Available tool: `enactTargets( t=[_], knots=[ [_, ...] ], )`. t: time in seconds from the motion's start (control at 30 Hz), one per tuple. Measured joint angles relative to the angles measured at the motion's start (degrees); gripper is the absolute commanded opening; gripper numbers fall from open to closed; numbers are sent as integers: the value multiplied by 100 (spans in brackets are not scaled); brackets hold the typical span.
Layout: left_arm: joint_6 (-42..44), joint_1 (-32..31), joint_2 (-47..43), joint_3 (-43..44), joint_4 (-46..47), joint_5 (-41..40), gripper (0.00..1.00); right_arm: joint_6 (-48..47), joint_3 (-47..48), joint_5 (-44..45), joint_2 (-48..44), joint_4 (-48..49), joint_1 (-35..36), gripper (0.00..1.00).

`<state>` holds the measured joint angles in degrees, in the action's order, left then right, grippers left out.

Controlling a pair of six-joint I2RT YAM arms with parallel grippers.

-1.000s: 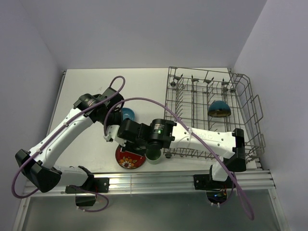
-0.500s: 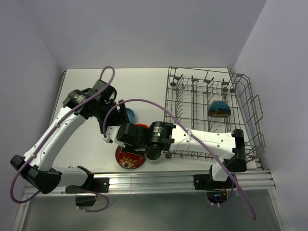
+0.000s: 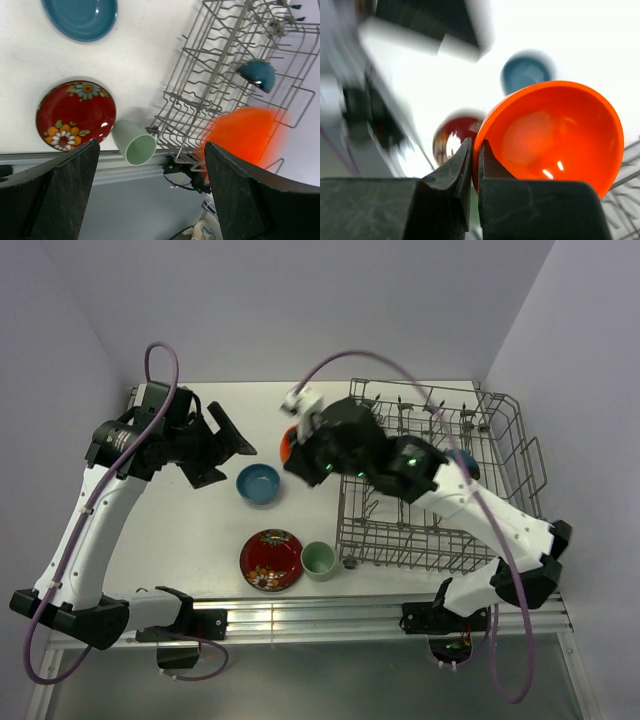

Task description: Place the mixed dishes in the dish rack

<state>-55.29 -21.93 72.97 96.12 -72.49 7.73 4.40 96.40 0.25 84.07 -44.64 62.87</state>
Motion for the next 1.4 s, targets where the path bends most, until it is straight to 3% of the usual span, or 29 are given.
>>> enactTargets(
  t=[0.23,0.53,0.83,1.13,1.4],
  knots=[
    [-94,0,-90,-538,507,365,89,1276,-28,-142,-1080,1906,-1320,0],
    [81,15,-13,-918,684,560,89,3727,-2566,437,-2367,4522,-3569,0],
    [389,155,424,-472,603,610,88,5442,-4273,1751,-3294,4743,-4142,0],
    [509,160,879,-369,507,750,85,7272,-4828,3421,-4640,3993,-4437,0],
    [509,160,940,-297,463,813,85,8094,-5742,3593,-4843,3434,-5289,0]
  ],
)
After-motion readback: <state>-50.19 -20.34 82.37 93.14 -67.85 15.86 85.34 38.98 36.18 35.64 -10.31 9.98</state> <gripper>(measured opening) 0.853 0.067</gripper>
